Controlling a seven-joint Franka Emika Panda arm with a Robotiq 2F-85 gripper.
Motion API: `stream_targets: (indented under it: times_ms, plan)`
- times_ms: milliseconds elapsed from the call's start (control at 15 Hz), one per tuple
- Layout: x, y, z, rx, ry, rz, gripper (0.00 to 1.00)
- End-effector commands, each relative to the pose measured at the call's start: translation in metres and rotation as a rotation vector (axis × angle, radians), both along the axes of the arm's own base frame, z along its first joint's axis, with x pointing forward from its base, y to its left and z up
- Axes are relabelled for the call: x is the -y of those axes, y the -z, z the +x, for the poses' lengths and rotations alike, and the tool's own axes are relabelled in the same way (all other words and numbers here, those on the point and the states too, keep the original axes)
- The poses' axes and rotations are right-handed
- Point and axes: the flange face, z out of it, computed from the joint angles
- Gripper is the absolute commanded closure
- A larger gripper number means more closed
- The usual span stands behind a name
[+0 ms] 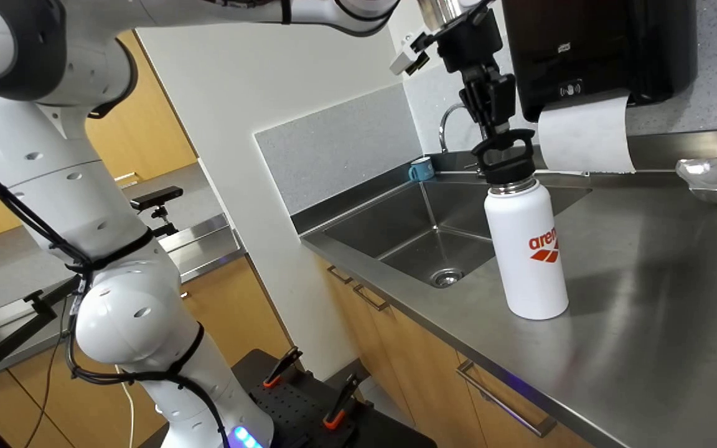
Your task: Remove the lid from the flask
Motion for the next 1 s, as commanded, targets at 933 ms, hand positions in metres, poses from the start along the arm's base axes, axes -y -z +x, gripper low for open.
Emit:
stream_targets:
  times_ms: [933]
  plan:
    - [0.105,-0.001,-0.112,0.129,0.342,-0.123,0.95]
